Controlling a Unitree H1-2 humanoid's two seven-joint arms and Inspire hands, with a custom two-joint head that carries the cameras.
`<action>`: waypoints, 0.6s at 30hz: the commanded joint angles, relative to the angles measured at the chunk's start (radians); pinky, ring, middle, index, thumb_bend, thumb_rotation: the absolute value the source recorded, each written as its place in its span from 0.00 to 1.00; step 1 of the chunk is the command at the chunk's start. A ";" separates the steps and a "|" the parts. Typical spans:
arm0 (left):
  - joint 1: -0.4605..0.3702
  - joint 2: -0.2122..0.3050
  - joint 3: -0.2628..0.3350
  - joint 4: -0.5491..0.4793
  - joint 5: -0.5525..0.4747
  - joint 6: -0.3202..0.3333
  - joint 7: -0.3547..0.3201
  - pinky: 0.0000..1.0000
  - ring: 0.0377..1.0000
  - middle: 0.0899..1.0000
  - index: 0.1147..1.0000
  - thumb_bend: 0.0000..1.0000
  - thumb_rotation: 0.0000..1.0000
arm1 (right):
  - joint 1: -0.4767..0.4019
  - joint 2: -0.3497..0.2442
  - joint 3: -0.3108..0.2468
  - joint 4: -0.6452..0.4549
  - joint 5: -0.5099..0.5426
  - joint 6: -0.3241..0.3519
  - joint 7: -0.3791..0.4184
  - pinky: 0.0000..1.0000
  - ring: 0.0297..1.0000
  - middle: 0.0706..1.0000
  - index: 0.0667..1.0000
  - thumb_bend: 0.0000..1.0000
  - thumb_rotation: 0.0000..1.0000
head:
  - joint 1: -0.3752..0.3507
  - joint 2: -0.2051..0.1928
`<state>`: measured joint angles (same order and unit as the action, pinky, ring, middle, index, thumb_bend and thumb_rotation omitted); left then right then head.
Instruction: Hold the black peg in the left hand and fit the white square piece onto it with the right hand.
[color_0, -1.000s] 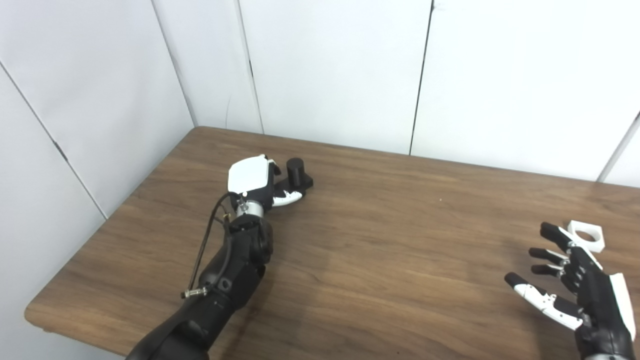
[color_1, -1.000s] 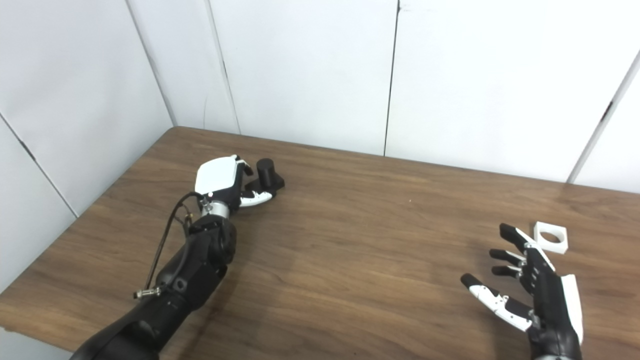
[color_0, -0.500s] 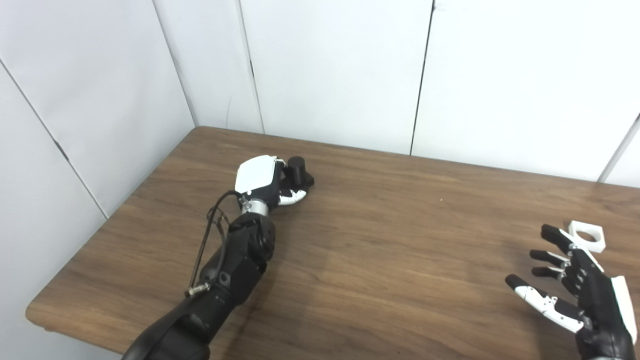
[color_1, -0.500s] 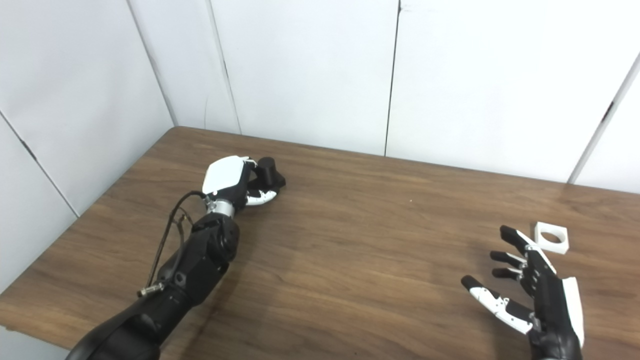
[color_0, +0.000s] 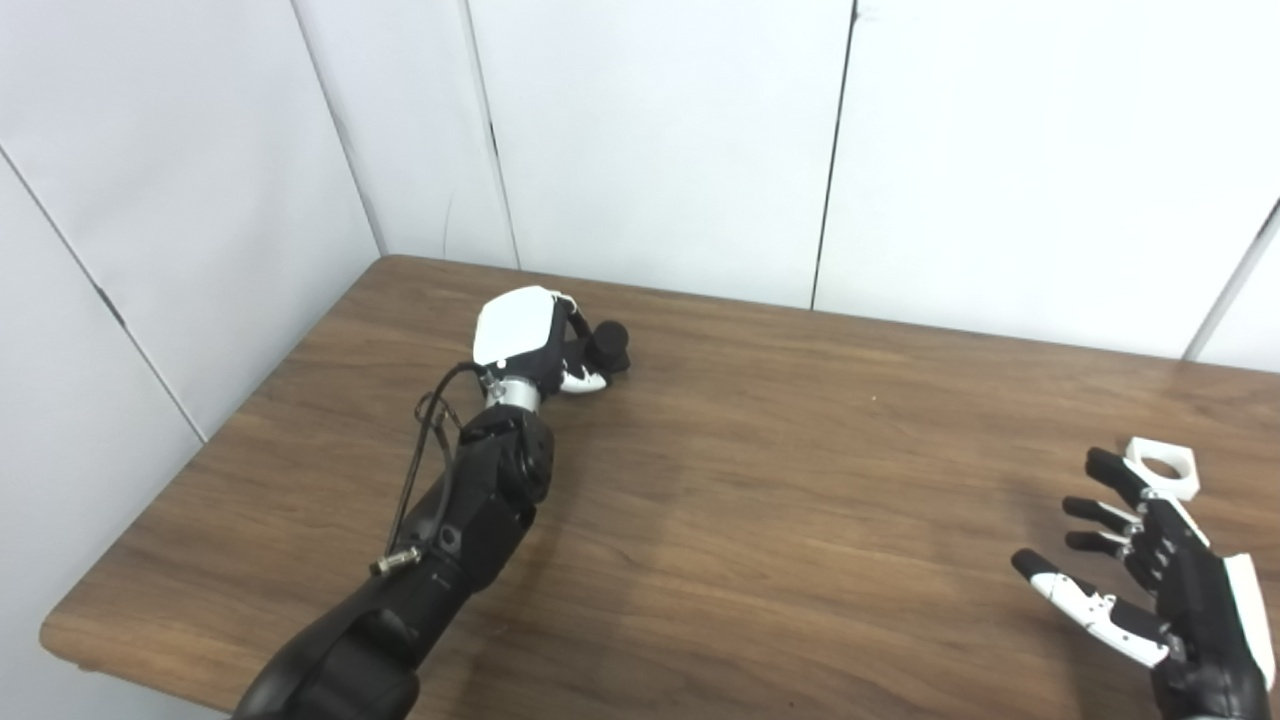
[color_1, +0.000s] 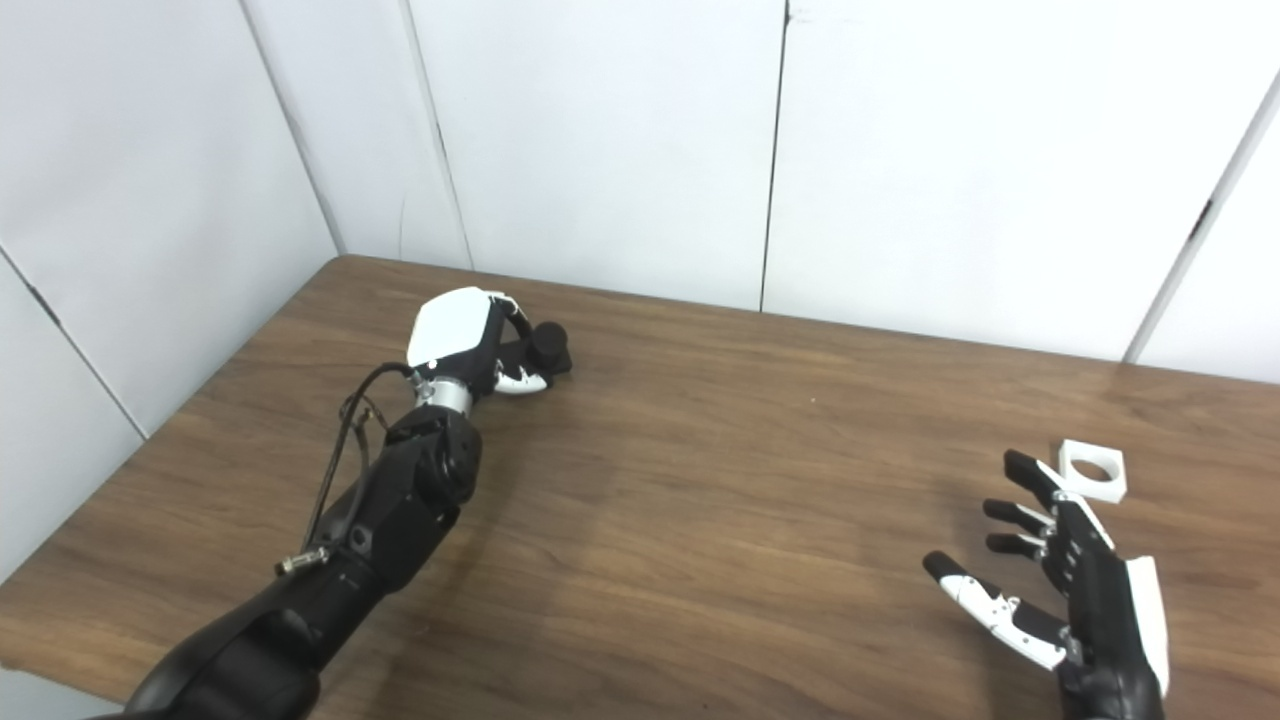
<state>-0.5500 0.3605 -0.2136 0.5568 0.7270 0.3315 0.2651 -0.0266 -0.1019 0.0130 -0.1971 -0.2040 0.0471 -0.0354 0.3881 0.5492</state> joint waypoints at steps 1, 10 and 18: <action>0.026 0.024 -0.009 0.000 -0.014 0.002 -0.047 0.85 0.87 0.82 0.42 0.52 0.08 | -0.027 0.000 -0.005 -0.023 0.003 -0.037 -0.005 0.62 0.72 0.83 0.81 0.60 0.00 | -0.004 0.002; 0.049 0.044 0.013 -0.106 -0.145 -0.054 -0.167 0.86 0.90 0.87 0.42 0.51 0.08 | -0.027 0.002 -0.002 -0.023 0.004 -0.043 -0.003 0.61 0.71 0.82 0.80 0.60 0.00 | -0.012 0.006; 0.071 0.063 0.074 -0.253 -0.371 -0.103 -0.382 0.81 0.90 0.86 0.42 0.51 0.08 | -0.027 0.009 0.001 -0.019 -0.002 -0.051 -0.008 0.60 0.71 0.82 0.80 0.60 0.00 | -0.026 0.010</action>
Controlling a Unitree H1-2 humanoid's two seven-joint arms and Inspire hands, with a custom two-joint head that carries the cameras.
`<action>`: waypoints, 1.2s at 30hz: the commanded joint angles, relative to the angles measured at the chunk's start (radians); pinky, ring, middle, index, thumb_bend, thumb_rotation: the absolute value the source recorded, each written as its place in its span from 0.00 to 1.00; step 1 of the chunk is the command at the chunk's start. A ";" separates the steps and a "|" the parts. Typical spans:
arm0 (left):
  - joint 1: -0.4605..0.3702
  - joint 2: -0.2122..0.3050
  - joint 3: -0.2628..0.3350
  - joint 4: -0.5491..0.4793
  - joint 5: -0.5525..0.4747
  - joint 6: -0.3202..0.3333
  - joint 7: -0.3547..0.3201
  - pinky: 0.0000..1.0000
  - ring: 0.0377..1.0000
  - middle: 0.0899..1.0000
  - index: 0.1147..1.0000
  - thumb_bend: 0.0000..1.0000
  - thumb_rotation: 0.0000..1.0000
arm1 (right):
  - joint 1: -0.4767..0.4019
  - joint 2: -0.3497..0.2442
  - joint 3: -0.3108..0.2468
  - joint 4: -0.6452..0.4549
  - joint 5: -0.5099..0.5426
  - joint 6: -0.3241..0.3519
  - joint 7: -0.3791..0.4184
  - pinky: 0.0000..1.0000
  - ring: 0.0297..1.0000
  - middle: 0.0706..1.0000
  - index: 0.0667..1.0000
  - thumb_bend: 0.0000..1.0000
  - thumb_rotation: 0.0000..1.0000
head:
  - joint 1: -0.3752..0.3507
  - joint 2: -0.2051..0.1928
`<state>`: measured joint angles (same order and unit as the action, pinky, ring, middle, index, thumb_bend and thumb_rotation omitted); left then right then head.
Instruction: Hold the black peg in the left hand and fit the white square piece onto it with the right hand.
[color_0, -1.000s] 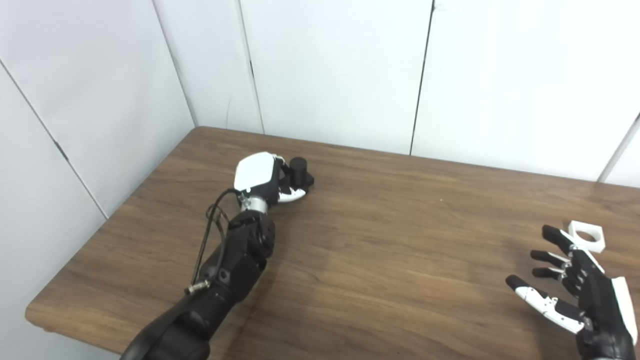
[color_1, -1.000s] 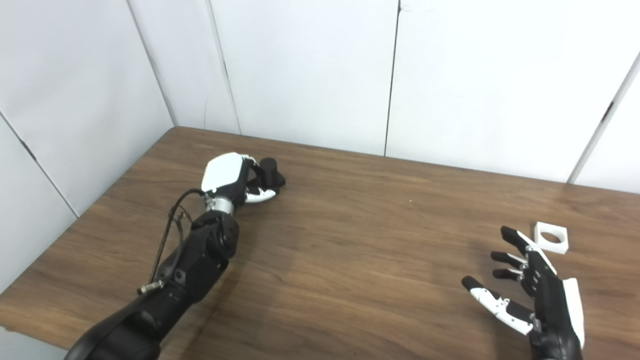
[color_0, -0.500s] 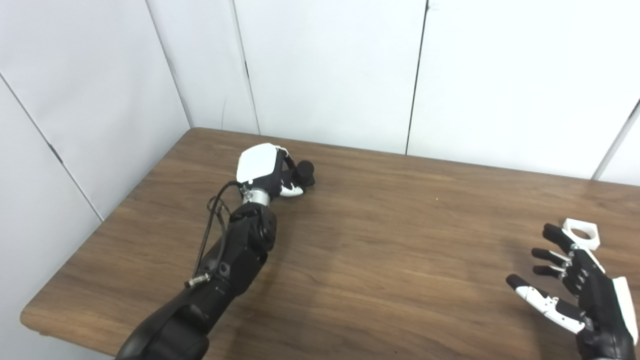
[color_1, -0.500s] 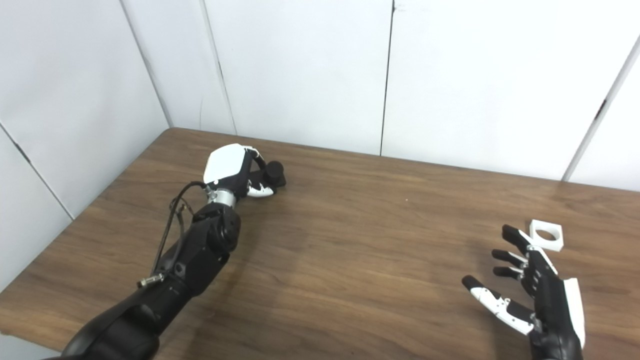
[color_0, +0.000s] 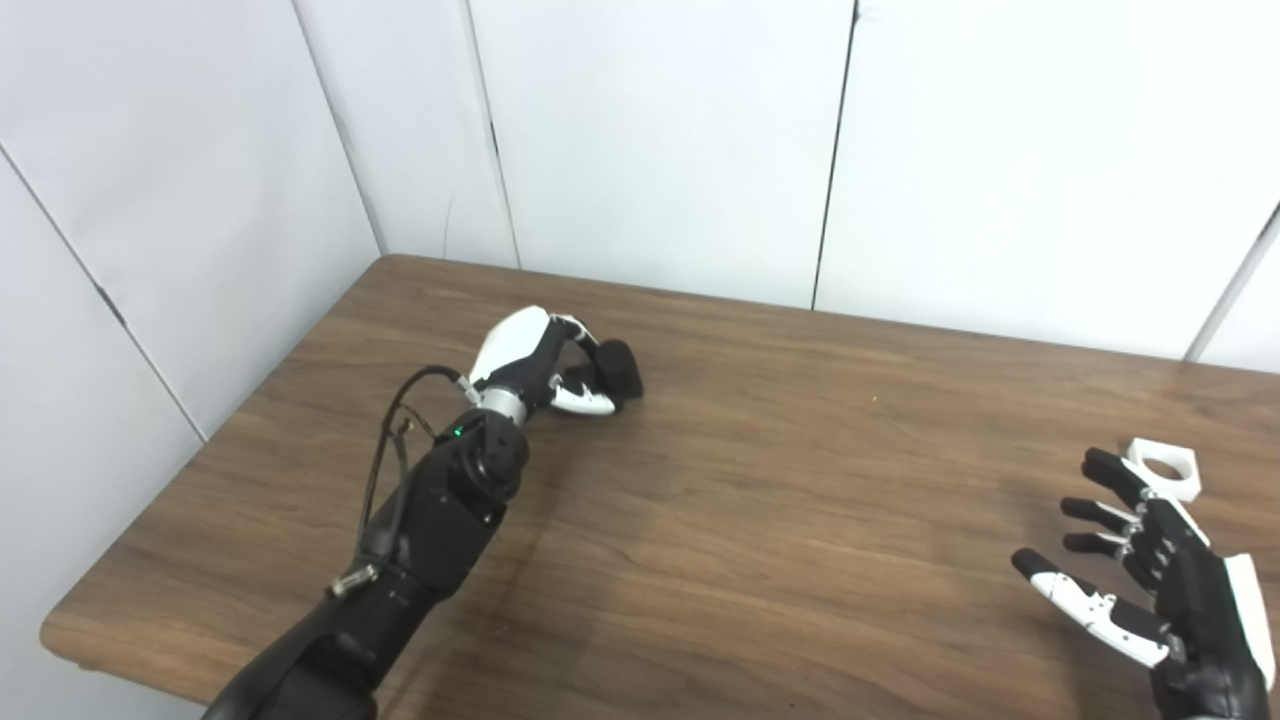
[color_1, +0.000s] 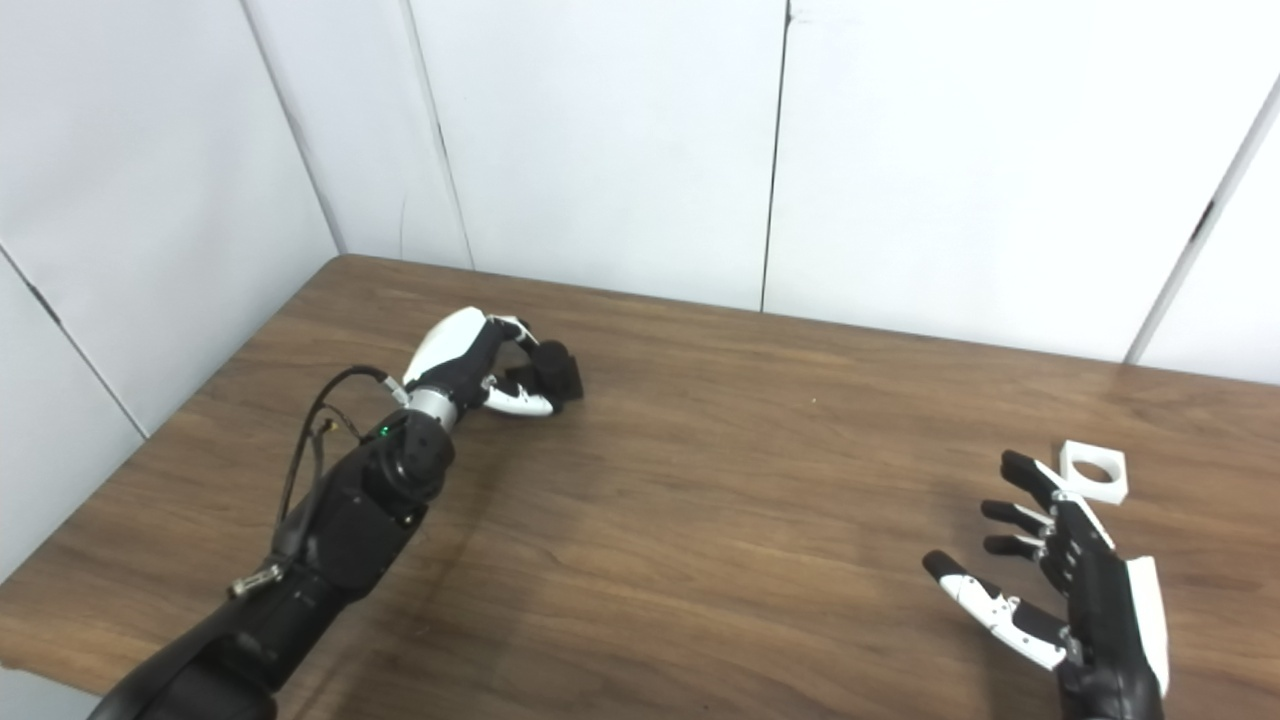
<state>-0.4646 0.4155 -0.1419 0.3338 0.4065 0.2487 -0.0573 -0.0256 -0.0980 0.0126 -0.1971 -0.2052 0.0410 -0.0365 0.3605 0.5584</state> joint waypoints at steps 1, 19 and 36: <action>-0.014 0.007 0.010 -0.042 -0.072 -0.021 -0.079 0.83 0.90 0.85 0.42 0.51 0.08 | -0.028 0.005 0.002 -0.018 -0.001 -0.046 -0.008 0.61 0.71 0.82 0.80 0.59 0.00 | -0.001 0.001; -0.001 0.004 -0.036 -0.176 -0.203 -0.033 -0.309 0.97 0.96 0.87 0.42 0.52 0.07 | -0.035 0.009 0.007 0.043 -0.038 -0.116 -0.032 0.60 0.72 0.83 0.80 0.61 0.05 | -0.099 0.031; 0.030 0.000 -0.248 -0.250 -0.076 -0.169 -0.399 0.92 0.97 0.89 0.42 0.52 0.08 | -0.052 0.021 0.008 0.065 -0.047 -0.151 -0.052 0.57 0.72 0.84 0.80 0.64 0.19 | -0.244 0.076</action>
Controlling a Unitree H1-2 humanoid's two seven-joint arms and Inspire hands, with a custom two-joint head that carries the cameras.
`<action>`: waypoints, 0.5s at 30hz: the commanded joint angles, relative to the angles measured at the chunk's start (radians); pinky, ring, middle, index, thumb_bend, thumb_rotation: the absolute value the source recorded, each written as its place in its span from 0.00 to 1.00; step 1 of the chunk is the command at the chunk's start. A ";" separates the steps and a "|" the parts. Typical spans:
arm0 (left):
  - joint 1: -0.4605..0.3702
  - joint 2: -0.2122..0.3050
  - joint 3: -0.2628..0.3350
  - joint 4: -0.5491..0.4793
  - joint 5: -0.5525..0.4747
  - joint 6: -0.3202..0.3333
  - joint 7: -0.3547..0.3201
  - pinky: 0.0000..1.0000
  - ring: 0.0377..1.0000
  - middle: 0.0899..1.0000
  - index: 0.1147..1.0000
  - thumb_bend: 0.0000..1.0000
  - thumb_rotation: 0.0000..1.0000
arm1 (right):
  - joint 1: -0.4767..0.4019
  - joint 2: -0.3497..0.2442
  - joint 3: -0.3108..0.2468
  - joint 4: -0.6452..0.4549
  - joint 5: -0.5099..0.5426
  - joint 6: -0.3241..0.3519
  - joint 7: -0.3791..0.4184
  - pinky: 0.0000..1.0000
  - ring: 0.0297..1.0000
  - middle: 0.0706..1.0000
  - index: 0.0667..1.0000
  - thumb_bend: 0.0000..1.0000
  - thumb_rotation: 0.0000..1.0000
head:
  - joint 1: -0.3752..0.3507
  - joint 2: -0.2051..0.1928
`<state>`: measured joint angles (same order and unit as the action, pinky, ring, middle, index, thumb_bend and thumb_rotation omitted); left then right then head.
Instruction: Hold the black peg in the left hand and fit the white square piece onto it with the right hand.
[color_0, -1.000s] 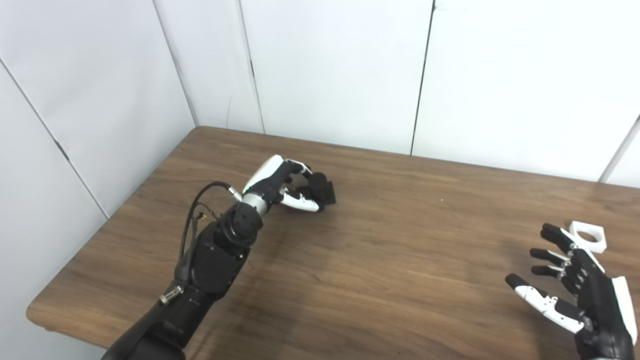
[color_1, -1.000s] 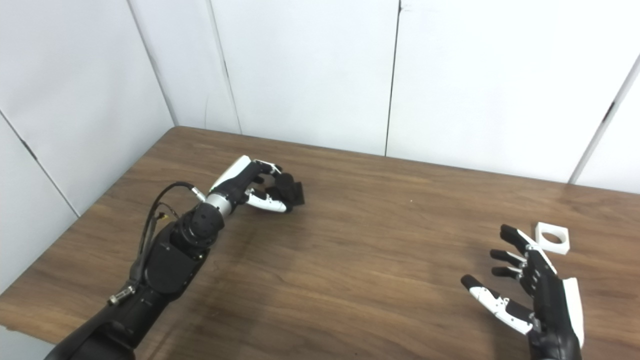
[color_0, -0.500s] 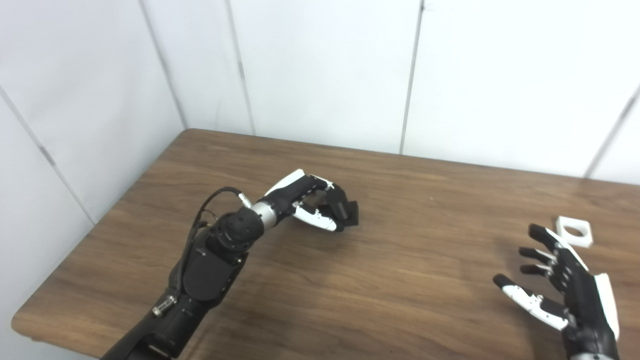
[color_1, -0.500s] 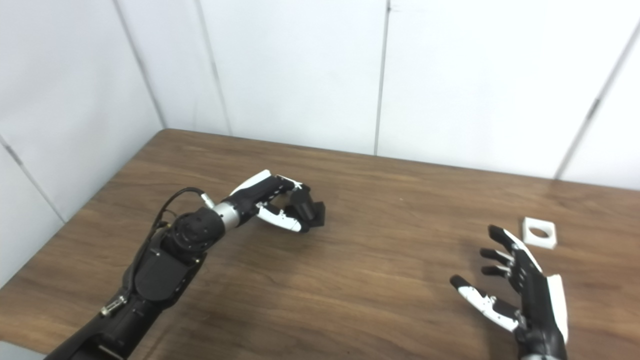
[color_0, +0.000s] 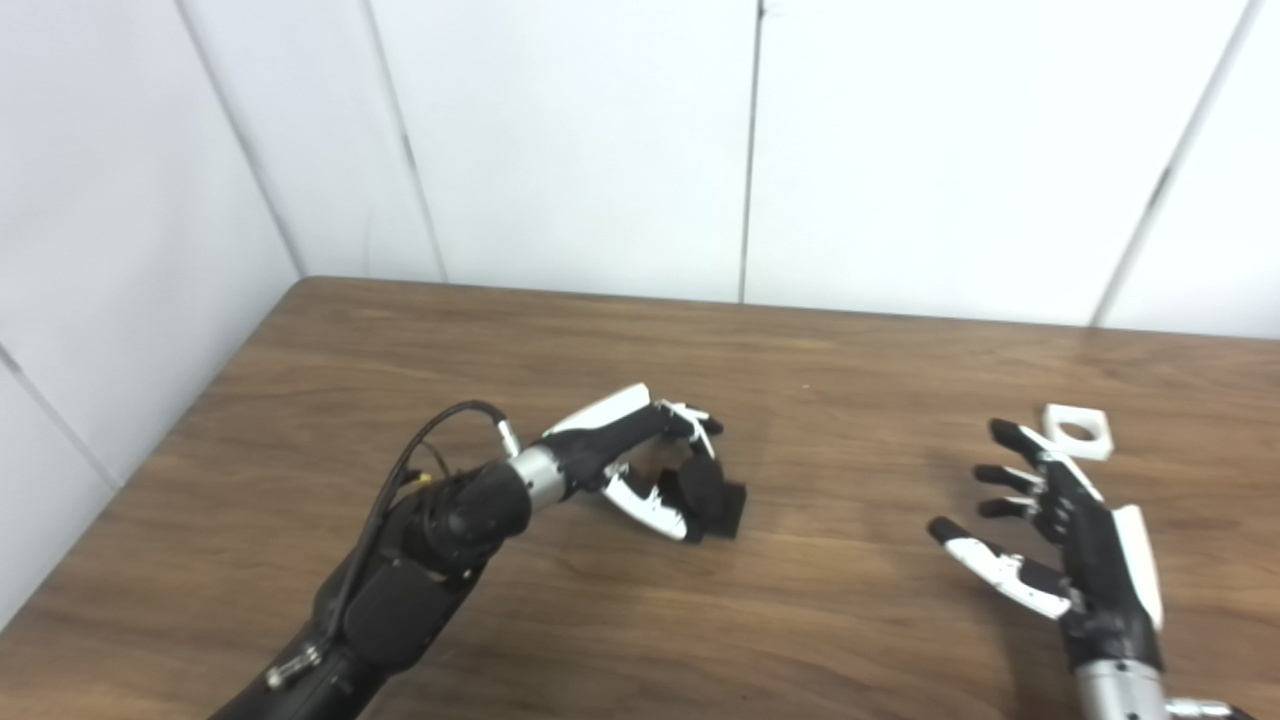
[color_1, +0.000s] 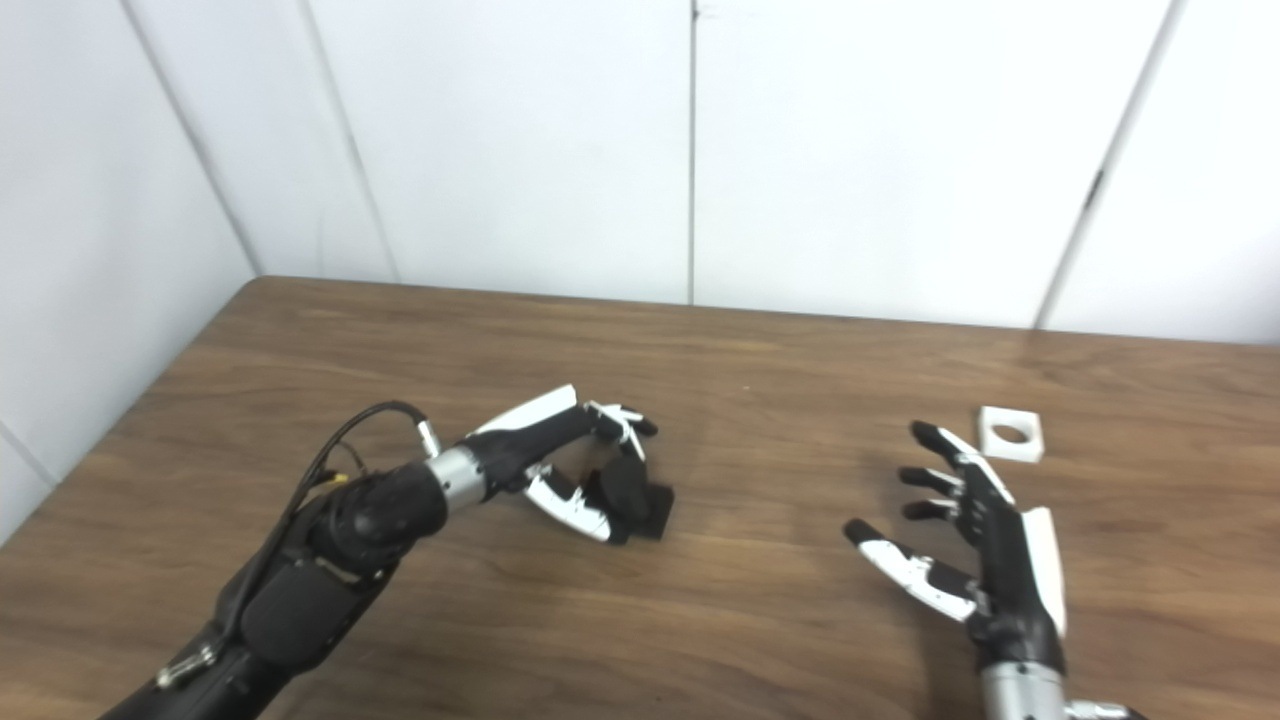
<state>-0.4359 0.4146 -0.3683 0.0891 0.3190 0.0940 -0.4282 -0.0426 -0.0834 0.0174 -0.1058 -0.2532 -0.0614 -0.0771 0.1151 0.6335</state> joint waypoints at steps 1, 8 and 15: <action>0.004 -0.002 -0.028 -0.003 0.017 -0.023 -0.028 0.91 0.97 0.89 0.42 0.52 0.08 | -0.036 0.007 0.003 -0.027 0.002 -0.050 -0.011 0.57 0.72 0.84 0.80 0.64 0.20 | -0.002 0.002; 0.020 -0.017 -0.079 0.020 0.080 -0.088 -0.024 0.92 0.97 0.89 0.42 0.52 0.08 | -0.039 0.015 0.000 -0.043 -0.001 -0.032 -0.014 0.57 0.72 0.84 0.79 0.65 0.20 | -0.039 0.016; 0.029 -0.017 -0.142 0.070 0.187 -0.211 0.020 0.91 0.96 0.88 0.42 0.52 0.08 | -0.047 0.016 -0.001 -0.048 -0.015 -0.039 -0.021 0.55 0.71 0.83 0.79 0.65 0.19 | -0.058 0.026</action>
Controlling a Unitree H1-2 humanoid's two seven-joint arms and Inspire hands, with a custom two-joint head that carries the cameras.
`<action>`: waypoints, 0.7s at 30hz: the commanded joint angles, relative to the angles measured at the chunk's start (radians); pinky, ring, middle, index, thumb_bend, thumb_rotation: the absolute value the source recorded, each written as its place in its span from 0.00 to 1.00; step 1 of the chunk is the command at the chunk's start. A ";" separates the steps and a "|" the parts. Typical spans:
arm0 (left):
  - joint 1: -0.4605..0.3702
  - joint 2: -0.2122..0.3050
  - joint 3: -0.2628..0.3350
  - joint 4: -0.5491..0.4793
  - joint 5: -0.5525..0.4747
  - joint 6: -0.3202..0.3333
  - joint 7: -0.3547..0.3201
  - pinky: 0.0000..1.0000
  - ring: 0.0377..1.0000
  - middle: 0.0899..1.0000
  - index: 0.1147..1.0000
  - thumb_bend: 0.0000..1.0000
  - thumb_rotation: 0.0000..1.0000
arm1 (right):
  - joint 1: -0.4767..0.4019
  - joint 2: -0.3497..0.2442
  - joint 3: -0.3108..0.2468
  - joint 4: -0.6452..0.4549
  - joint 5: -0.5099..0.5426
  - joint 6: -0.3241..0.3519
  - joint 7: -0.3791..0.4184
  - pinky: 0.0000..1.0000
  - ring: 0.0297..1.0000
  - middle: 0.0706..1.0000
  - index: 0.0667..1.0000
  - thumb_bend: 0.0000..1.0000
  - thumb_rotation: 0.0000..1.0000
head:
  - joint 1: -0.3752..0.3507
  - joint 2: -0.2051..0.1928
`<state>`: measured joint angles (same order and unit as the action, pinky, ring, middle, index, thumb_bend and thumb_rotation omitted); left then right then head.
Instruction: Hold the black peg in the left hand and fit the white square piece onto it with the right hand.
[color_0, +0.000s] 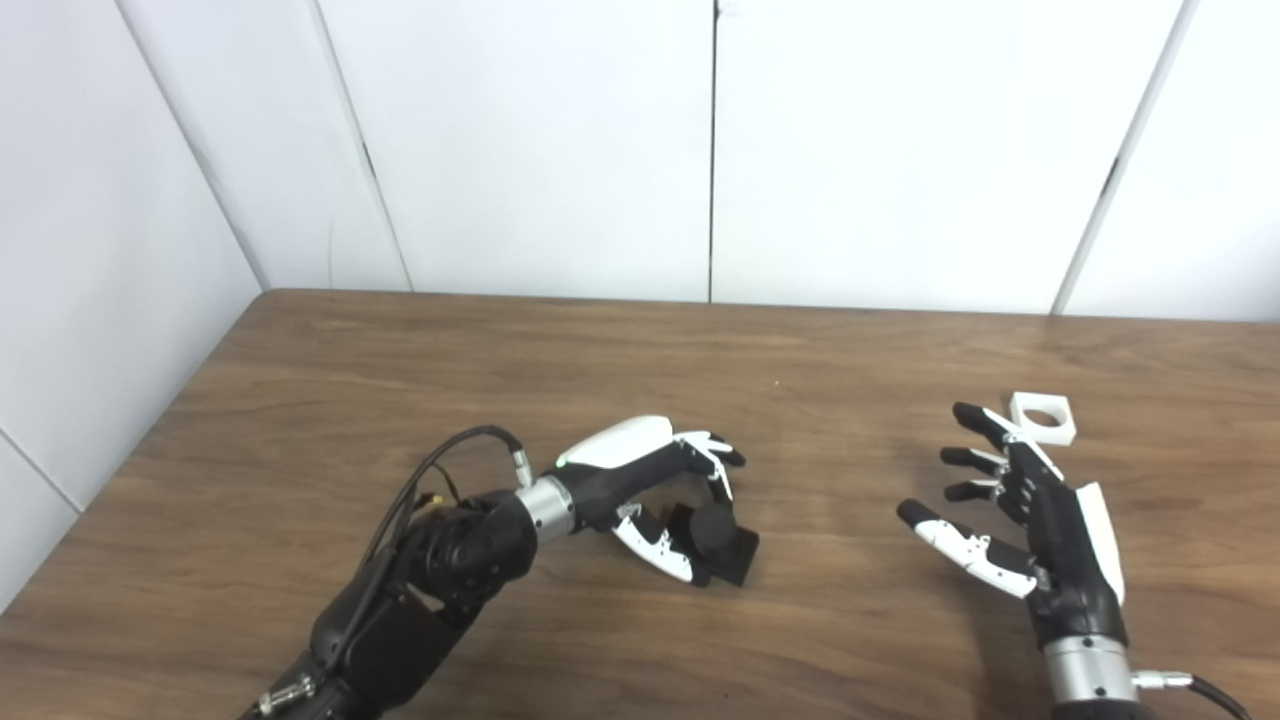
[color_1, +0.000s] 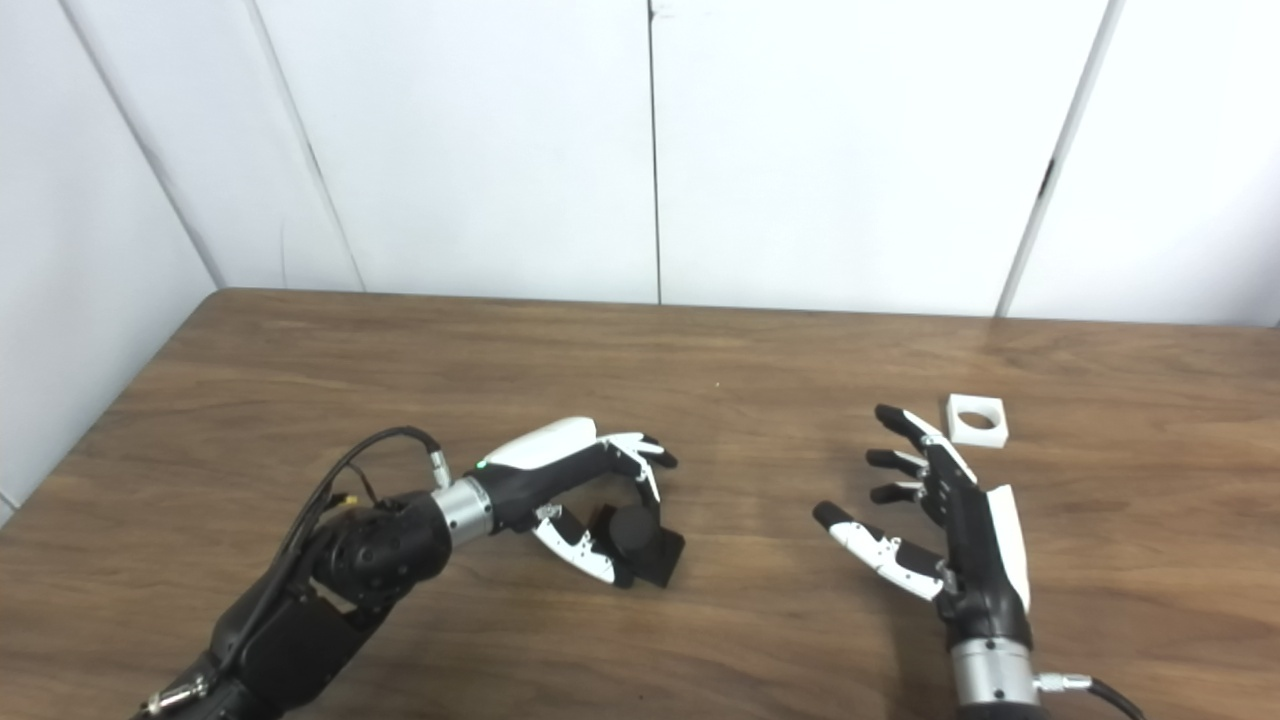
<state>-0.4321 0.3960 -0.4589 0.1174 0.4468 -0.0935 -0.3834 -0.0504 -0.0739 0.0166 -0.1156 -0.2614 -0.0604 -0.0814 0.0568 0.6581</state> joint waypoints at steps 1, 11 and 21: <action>0.025 0.003 -0.058 0.047 0.071 -0.035 -0.022 0.91 0.96 0.88 0.42 0.52 0.08 | -0.040 0.007 -0.001 -0.037 -0.007 -0.043 -0.018 0.55 0.71 0.83 0.79 0.65 0.18 | 0.000 0.002; 0.014 0.021 -0.103 0.082 0.179 -0.093 0.021 0.94 0.98 0.93 0.62 0.85 0.23 | -0.037 0.004 -0.003 -0.047 -0.008 -0.043 -0.016 0.56 0.71 0.83 0.79 0.65 0.20 | -0.012 0.009; -0.003 0.040 -0.125 0.088 0.259 -0.078 0.030 1.00 1.00 0.97 0.64 0.87 0.24 | -0.036 0.006 -0.002 -0.058 -0.011 -0.036 -0.014 0.55 0.71 0.83 0.79 0.65 0.19 | -0.016 0.015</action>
<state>-0.4567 0.4208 -0.5332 0.1542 0.6002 -0.2031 -0.2995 -0.0556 -0.0740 0.0146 -0.1306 -0.2706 -0.0607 -0.0831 0.0399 0.6719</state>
